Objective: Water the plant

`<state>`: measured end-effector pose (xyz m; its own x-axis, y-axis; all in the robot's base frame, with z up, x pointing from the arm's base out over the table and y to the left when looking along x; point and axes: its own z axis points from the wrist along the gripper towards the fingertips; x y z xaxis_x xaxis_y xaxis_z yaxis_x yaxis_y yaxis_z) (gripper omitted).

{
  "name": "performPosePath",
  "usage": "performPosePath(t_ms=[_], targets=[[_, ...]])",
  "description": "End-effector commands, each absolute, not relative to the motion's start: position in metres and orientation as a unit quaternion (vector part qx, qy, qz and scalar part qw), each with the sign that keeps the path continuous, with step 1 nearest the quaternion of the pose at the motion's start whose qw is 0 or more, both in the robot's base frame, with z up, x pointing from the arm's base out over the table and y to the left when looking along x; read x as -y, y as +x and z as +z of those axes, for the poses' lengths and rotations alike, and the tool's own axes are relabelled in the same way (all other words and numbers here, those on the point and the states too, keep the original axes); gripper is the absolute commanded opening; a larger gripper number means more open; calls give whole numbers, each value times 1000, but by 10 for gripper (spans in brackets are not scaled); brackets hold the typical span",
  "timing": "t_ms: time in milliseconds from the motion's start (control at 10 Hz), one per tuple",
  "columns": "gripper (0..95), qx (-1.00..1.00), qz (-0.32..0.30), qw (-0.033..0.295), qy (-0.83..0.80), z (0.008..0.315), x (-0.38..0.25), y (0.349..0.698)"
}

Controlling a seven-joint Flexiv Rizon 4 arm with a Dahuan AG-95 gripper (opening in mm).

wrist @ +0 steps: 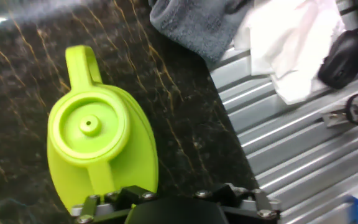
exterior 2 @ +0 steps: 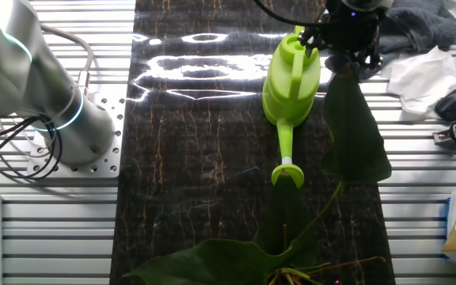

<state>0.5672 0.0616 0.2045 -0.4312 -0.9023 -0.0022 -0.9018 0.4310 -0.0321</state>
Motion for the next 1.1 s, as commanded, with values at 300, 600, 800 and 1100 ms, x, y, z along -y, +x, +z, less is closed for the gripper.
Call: performPosePath(t_ms=[300, 600, 800, 1100], targets=[[950, -844, -22, 14, -536, 204, -61, 569], [950, -837, -21, 15, -547, 204, -61, 569], [950, -832, -26, 14, -553, 204, -61, 569], [760, -821, -28, 16, -571, 204, -61, 569]])
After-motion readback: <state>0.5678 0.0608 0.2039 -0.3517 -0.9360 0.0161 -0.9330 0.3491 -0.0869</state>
